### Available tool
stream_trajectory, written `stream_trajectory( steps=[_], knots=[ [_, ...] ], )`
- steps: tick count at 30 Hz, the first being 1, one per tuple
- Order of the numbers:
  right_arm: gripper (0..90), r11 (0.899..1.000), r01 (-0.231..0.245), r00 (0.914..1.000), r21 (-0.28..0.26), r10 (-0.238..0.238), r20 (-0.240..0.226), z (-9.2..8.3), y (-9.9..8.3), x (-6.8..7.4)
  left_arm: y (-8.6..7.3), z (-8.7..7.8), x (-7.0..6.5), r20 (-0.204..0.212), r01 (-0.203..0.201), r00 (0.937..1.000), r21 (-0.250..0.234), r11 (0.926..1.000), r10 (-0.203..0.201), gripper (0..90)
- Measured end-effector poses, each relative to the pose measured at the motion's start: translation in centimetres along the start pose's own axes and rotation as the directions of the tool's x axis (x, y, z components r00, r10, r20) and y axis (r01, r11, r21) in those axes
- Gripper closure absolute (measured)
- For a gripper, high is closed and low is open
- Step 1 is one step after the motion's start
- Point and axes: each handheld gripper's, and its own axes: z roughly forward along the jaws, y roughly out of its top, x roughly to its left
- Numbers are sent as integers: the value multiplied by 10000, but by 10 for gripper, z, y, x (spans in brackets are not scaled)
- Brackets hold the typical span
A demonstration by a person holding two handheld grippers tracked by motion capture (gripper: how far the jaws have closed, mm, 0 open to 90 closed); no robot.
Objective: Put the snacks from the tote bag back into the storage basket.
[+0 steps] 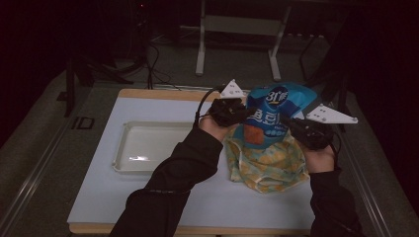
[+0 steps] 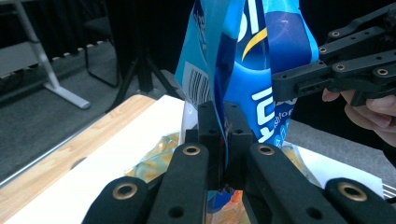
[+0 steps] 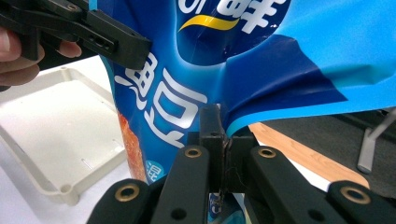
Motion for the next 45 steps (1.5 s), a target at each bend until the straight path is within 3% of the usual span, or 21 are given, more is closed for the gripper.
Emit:
stream_trajectory(
  steps=[20,45],
  knots=[
    [891,9993,380,9979,-43,-382,-515,23,19,29,-11,-43,13,-485,144,9987,-42,9999,-146,898],
    [891,9952,935,9883,-280,-962,-1186,59,51,79,-28,-110,31,-1289,453,9905,-223,9987,-478,898]
  ],
)
